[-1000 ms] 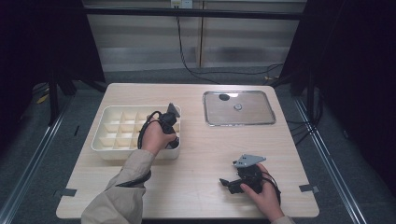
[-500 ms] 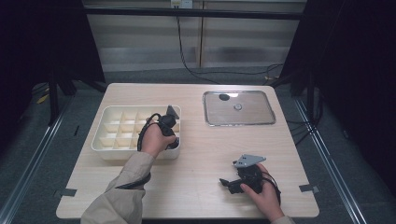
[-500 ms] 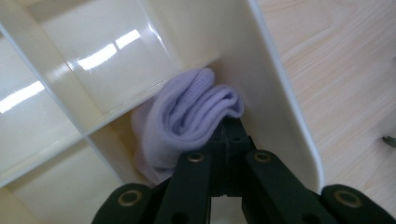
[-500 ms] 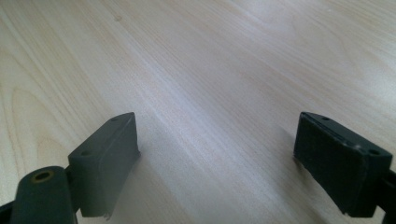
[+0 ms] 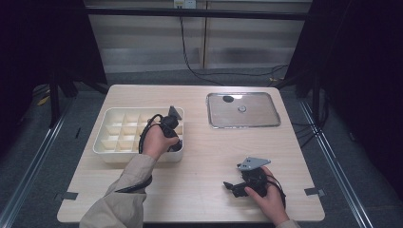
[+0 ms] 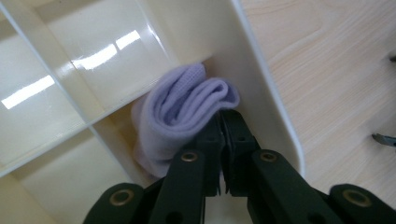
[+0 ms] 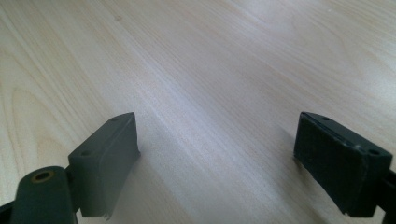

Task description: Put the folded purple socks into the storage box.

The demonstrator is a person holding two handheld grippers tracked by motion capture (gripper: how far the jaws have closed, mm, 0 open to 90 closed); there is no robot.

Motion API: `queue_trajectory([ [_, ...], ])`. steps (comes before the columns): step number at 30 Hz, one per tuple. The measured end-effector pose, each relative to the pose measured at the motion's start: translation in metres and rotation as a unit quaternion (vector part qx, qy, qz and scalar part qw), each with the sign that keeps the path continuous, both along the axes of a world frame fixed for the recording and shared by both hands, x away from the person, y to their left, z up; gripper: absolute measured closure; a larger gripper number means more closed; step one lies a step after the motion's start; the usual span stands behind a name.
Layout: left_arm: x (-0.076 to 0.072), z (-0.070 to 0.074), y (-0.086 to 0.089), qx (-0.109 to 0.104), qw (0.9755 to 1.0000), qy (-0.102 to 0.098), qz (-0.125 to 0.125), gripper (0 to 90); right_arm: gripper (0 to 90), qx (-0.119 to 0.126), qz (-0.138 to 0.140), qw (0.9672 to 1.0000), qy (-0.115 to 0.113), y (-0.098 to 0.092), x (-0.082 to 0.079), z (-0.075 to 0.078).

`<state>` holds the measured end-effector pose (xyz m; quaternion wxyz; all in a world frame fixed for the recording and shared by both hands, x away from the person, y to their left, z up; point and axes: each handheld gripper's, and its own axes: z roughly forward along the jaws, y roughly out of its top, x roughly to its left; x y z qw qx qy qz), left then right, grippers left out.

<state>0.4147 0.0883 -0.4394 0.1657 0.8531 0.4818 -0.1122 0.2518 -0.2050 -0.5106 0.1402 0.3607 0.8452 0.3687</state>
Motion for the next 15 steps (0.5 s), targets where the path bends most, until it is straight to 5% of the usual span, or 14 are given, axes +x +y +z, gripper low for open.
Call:
queue_trajectory([
  [15, -0.002, 0.022, 0.010, -0.012, 0.9998, -0.012, 0.008, 71.7, 13.1, 0.001, 0.000, 1.0000, 0.000, 0.000, 0.000, 0.000],
])
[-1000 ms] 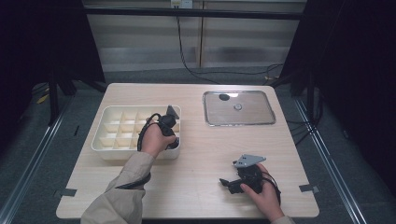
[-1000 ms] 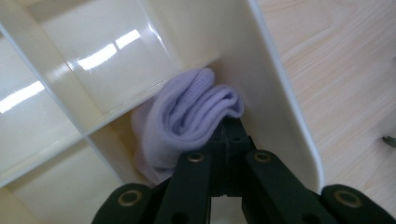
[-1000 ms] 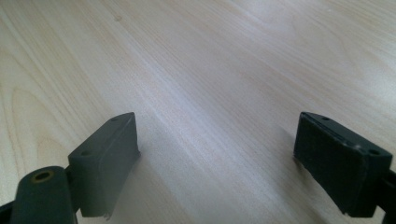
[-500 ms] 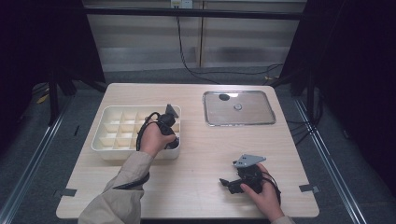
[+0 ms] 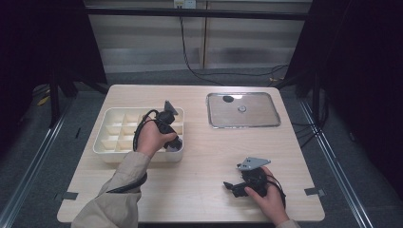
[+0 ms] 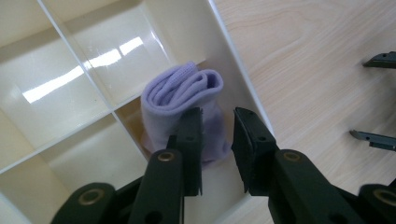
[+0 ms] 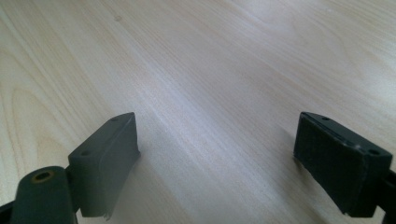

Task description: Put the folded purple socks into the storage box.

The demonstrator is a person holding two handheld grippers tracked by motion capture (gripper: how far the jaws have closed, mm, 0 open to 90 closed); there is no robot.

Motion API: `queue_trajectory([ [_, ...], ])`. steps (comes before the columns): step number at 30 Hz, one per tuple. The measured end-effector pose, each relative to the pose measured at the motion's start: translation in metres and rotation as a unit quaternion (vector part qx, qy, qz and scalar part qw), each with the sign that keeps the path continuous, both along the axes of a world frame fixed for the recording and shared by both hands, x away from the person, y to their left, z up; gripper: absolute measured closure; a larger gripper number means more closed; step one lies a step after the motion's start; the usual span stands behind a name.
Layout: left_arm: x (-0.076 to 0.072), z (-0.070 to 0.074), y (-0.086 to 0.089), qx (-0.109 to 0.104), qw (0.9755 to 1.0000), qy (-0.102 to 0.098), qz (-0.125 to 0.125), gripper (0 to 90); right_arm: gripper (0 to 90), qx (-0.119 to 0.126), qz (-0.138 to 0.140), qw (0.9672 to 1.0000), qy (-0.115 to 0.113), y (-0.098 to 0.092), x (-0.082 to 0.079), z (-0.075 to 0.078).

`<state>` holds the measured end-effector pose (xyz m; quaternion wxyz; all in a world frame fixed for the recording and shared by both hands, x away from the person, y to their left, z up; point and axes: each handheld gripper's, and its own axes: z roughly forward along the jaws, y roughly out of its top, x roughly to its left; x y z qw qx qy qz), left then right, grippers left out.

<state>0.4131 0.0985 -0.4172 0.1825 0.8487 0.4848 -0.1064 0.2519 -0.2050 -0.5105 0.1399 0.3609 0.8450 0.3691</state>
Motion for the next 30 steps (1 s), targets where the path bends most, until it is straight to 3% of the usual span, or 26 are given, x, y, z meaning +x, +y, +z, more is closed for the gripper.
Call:
queue_trajectory([
  [5, -0.002, 0.006, 0.003, -0.002, 0.9999, -0.012, 0.002, 64.1, 13.1, 0.000, 0.001, 1.0000, -0.001, 0.000, 0.000, 0.000],
  [12, -0.003, 0.012, 0.005, -0.003, 0.9997, -0.026, 0.002, 46.5, 13.1, 0.000, 0.001, 1.0000, -0.001, 0.000, 0.000, 0.000],
  [19, -0.004, 0.015, 0.006, 0.003, 0.9993, -0.035, -0.009, 35.5, 13.1, 0.000, 0.001, 1.0000, -0.001, 0.000, 0.000, 0.000],
  [30, -0.005, 0.013, 0.005, 0.007, 0.9989, -0.043, -0.020, 25.4, 13.1, 0.000, 0.001, 1.0000, -0.001, 0.000, 0.000, 0.000],
])
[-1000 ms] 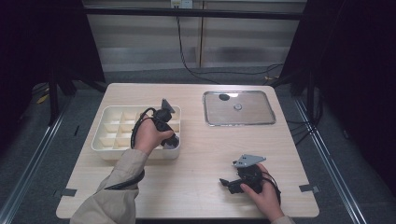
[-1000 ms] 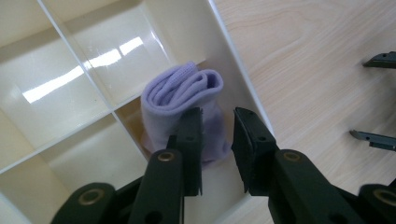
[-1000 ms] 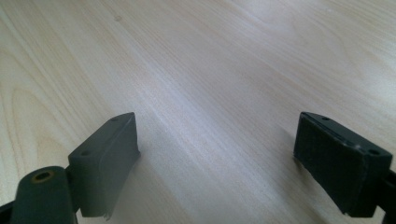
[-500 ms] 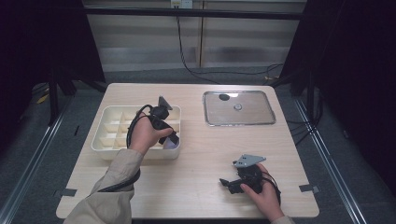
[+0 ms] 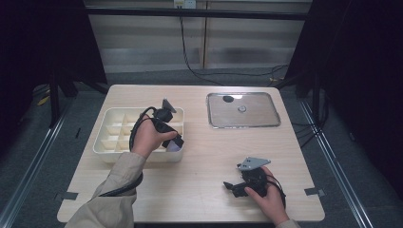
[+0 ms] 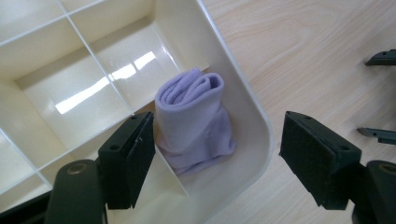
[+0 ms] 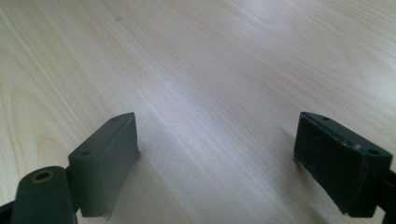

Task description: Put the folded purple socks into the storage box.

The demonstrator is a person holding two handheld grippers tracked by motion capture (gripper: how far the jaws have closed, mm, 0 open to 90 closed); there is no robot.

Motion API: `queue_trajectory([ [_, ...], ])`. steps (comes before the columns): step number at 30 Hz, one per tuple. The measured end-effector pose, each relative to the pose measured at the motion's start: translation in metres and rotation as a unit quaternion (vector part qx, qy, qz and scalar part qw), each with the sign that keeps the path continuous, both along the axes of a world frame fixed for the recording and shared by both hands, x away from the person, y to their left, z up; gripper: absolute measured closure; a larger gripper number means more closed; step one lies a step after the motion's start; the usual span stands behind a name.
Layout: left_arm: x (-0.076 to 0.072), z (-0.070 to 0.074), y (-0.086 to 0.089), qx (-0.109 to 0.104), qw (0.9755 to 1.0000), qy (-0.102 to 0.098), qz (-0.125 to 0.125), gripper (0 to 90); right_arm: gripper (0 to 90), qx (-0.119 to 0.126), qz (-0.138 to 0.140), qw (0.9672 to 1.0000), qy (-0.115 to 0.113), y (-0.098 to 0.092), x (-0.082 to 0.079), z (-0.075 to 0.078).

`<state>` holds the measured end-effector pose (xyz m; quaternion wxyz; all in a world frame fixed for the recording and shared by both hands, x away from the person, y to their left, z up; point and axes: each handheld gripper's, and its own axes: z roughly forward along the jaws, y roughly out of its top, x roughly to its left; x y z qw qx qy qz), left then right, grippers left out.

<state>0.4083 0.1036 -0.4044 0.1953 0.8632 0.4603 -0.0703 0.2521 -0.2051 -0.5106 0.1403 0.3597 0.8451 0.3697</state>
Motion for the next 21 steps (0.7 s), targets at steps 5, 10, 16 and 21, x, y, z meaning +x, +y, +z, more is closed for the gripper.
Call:
queue_trajectory([
  [5, -0.0018, 0.0033, -0.0017, -0.005, 0.9999, -0.004, -0.012, 24.5, 13.1, 0.001, -0.001, 1.0000, 0.001, -0.0001, -0.0002, 0.0001],
  [10, -0.0039, 0.0058, -0.0038, -0.008, 0.9998, -0.006, -0.017, 24.6, 13.1, 0.000, 0.000, 1.0000, 0.000, -0.0001, 0.0000, 0.0000],
  [16, -0.0073, 0.0043, -0.0066, -0.007, 0.9996, -0.004, -0.027, 24.1, 13.1, 0.000, -0.001, 1.0000, 0.000, 0.0000, 0.0000, 0.0000],
  [21, -0.0104, 0.0098, -0.0098, -0.013, 0.9988, -0.009, -0.046, 23.6, 13.2, 0.001, -0.001, 1.0000, 0.002, 0.0000, -0.0002, 0.0002],
])
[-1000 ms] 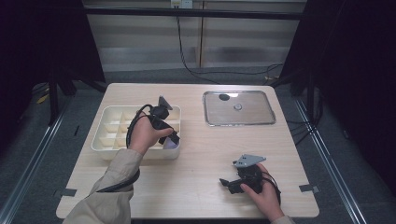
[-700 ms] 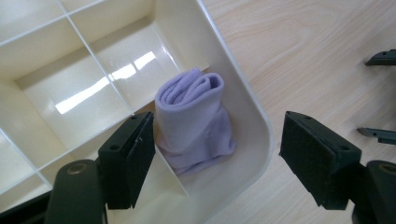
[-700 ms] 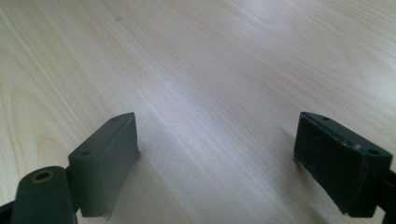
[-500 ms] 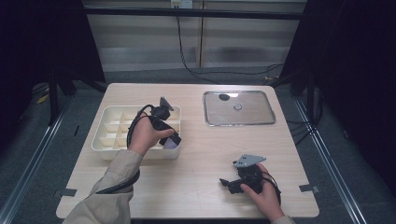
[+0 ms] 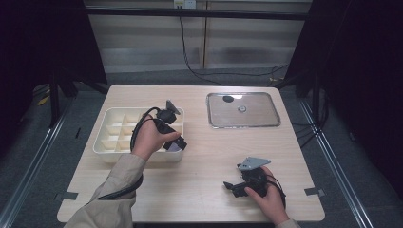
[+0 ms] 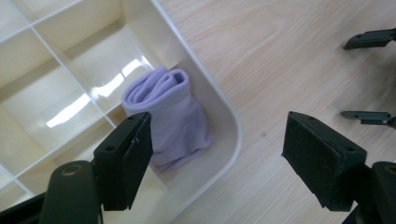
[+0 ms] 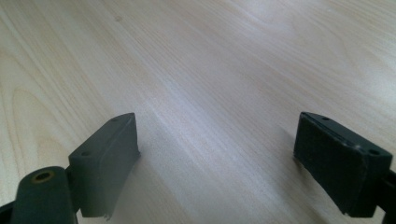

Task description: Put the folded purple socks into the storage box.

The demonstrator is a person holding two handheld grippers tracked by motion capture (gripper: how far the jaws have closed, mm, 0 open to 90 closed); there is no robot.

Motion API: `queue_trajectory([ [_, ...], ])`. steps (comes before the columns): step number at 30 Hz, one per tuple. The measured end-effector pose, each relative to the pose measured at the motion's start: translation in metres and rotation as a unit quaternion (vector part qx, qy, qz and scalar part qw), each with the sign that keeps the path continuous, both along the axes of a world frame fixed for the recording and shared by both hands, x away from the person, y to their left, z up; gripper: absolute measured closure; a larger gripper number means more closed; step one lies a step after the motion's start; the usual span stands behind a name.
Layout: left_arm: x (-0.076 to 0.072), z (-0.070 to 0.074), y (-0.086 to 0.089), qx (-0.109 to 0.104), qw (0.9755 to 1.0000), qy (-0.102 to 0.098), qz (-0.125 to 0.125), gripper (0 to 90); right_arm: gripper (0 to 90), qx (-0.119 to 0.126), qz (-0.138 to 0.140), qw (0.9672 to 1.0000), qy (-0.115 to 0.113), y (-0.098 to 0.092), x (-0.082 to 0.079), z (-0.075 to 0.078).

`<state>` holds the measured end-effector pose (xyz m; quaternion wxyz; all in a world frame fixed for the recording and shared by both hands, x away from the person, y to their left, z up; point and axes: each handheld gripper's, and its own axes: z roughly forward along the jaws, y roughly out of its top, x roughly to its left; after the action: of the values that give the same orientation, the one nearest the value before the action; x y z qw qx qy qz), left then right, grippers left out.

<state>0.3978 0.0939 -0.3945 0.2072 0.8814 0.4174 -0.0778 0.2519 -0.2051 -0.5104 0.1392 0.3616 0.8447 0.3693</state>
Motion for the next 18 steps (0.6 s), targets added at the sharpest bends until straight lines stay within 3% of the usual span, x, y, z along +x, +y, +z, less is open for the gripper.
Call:
queue_trajectory([
  [18, -0.018, 0.003, -0.014, -0.015, 0.9989, -0.008, -0.043, 22.5, 13.1, 0.000, 0.001, 1.0000, -0.001, 0.000, 0.000, 0.000],
])
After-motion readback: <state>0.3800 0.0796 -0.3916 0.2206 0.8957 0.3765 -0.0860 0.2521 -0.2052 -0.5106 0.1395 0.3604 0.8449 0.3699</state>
